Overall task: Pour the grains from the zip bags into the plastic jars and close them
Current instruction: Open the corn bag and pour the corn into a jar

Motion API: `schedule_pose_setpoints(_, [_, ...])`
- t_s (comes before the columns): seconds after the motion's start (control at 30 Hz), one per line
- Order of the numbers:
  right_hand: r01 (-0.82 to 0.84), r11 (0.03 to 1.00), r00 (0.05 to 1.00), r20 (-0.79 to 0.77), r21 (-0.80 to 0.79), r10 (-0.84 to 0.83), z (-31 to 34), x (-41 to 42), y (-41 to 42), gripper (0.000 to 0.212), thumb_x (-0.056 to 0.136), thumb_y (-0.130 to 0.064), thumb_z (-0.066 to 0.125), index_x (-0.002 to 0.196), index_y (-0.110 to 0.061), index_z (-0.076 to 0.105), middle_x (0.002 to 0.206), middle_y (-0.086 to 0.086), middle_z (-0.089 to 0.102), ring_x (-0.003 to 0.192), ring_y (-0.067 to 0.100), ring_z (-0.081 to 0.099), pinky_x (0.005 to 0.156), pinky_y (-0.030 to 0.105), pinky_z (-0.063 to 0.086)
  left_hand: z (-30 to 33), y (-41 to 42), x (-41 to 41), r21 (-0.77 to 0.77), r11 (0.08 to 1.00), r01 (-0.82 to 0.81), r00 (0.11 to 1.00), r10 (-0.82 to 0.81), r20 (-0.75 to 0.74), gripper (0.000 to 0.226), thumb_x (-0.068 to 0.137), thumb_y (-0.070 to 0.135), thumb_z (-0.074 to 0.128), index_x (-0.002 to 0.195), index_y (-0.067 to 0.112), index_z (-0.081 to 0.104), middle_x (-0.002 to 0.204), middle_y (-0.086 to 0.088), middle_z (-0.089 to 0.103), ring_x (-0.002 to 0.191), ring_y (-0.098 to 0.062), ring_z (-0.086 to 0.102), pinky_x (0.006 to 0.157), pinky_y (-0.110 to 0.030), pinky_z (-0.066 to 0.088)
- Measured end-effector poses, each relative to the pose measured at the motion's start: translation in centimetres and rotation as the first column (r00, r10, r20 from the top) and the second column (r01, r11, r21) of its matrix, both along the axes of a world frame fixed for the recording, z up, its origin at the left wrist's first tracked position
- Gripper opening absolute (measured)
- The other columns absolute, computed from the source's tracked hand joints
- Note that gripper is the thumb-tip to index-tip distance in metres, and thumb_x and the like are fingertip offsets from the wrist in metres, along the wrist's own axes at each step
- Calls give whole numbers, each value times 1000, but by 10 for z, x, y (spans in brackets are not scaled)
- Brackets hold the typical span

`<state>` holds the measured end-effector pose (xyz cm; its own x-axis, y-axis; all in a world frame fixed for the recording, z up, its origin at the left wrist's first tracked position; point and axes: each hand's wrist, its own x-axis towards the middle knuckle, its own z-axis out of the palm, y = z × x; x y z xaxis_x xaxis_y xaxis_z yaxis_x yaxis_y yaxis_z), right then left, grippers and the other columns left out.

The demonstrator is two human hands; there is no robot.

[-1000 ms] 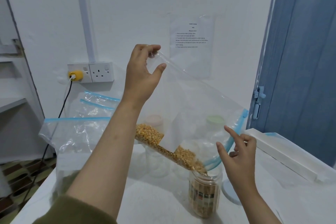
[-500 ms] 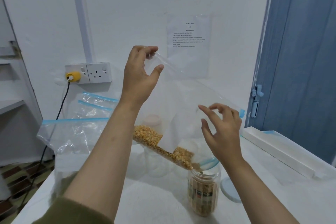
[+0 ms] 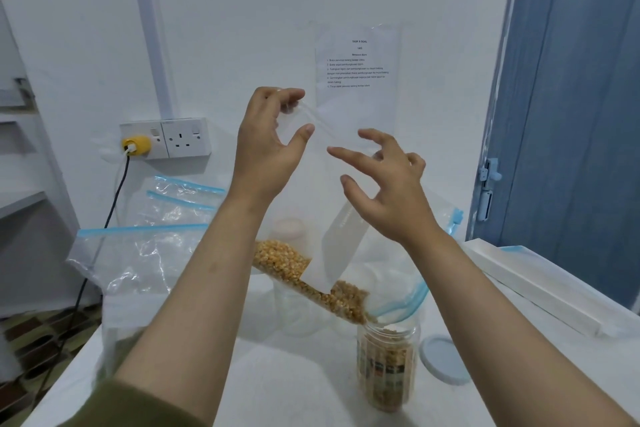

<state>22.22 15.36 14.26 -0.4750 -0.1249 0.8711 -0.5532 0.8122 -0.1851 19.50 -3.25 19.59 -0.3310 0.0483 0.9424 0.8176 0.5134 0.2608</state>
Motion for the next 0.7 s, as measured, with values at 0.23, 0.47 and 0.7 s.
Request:
schedule_pose_setpoints(0.23, [-45,998,996,-70,38,47,1,-4,-3,40,93,-34,54,131,-36,62,96,-12,59,97,11,45,80,31,19,-2,-1,2,-1,1000,3,1000,-3,-2,38,89,14,70,125,8,60,120,-6,55,106,-5,54,88,-6,40])
schedule_pose_setpoints(0.47, [34,992,995,-95,119,-23,1,0,-3,49,91,-43,58,138,-32,56,113,-9,53,102,17,38,82,30,15,-2,-2,2,-9,1000,-5,1000,5,-19,38,90,15,69,126,8,59,120,-8,55,107,-9,55,88,-5,39])
schedule_pose_setpoints(0.7, [83,990,991,-116,112,-69,-4,-4,-4,57,86,-35,69,140,-30,54,117,-5,54,102,17,33,88,39,22,-9,-10,-2,-64,996,-61,998,59,-31,51,92,24,68,139,16,50,118,7,51,105,7,47,91,-10,40])
